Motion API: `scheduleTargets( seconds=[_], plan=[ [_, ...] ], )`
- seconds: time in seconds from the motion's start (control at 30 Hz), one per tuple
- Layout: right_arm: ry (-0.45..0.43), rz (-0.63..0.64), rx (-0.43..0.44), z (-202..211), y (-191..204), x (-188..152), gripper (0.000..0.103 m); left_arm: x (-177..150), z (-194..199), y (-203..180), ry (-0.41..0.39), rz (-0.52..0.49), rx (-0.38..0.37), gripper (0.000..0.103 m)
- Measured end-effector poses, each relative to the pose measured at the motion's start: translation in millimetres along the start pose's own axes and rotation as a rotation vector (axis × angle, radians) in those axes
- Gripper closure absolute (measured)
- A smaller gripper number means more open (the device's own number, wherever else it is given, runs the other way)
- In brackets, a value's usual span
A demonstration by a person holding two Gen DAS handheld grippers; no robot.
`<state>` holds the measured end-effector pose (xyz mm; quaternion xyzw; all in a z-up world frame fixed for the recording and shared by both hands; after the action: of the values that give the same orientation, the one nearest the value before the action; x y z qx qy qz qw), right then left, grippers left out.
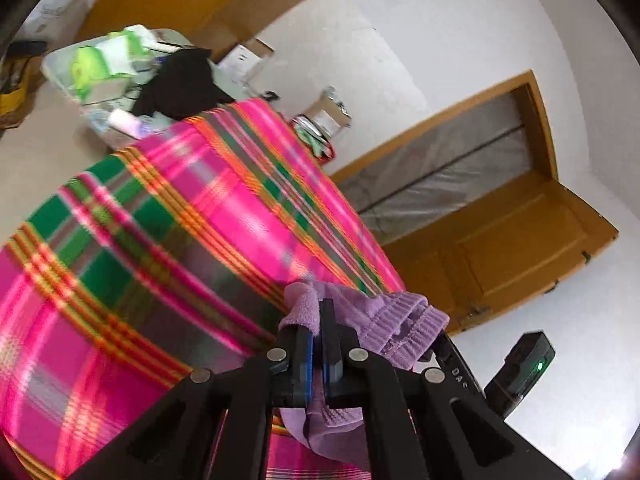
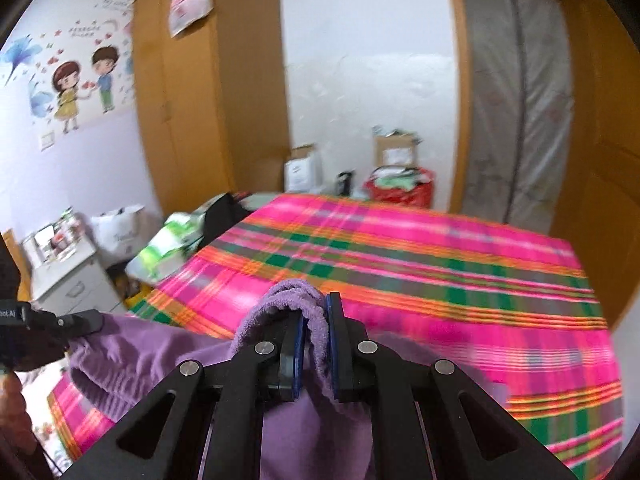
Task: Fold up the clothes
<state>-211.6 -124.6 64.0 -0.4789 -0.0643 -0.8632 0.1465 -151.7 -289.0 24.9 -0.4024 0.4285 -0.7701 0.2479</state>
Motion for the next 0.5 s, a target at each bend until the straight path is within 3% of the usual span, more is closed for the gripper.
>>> scheduleTargets(
  seconds=[0.33, 0.5],
  plan=[
    [0.078, 0.038, 0.132, -34.5, 76.1, -4.9, 0.092, 5.9, 38.3, 55.4, -0.042, 0.081, 0.091, 0.1],
    [0.203, 0.067, 0.2, -55.6, 103.1, -26.0, 0.09, -2.5, 39.1, 77.2, -0.017, 0.119, 0.145, 0.1]
  ],
)
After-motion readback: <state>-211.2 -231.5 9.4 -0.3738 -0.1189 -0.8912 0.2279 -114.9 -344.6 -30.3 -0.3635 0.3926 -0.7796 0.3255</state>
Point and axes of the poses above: each gripper's, at about its wrist camera, not at the fingertips, and z roughly against the way its jaws point, y to its left, x to its top, the point moved 10 cm from there along -z, roughly the way its jaws point, and after that the axes turned 10 degrees about -x, right-handed, at the moved point
